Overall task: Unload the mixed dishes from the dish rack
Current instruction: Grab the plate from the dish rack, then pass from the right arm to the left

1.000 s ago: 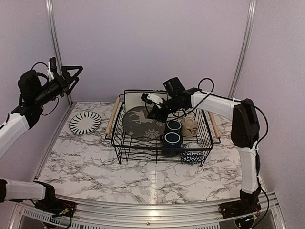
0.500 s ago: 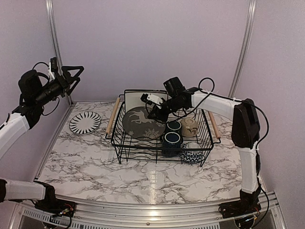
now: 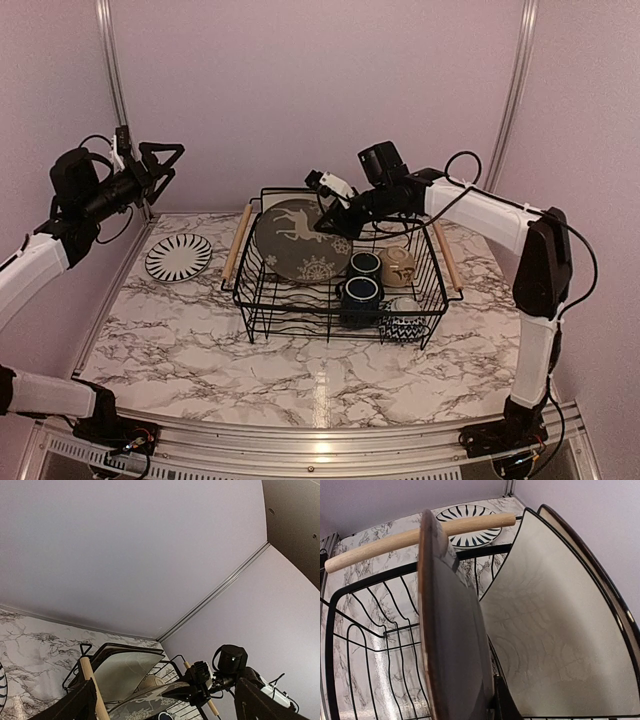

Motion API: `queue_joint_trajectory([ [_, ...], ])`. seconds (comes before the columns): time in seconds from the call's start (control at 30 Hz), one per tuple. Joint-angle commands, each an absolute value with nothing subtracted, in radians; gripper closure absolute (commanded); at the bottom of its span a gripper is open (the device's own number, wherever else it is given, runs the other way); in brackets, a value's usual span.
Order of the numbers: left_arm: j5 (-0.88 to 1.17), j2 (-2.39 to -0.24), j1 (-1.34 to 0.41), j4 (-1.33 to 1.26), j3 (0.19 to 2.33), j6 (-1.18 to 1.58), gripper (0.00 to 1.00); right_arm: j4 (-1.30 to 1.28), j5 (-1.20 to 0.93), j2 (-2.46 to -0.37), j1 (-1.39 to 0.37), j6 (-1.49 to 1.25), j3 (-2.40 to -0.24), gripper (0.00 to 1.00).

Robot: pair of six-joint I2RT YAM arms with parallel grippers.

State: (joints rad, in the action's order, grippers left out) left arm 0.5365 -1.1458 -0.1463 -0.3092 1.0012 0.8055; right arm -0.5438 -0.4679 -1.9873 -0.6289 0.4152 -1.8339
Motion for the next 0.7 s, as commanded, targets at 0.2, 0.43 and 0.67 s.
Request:
queue_joint_trajectory([
  [0.2, 0.518, -1.259, -0.224, -0.268, 1.027, 0.836, 0.01, -0.323, -0.66, -1.785, -0.516, -0.104, -1.674, 1.0],
  [0.43, 0.491, -1.374, -0.381, -0.326, 1.082, 0.869, 0.01, 0.117, -0.862, -1.655, -0.448, -0.606, -1.426, 1.0],
  [0.67, 0.465, -1.505, -0.531, -0.336, 1.149, 0.903, 0.06, 0.382, -0.871, -1.609, -0.443, -0.819, -1.326, 1.0],
])
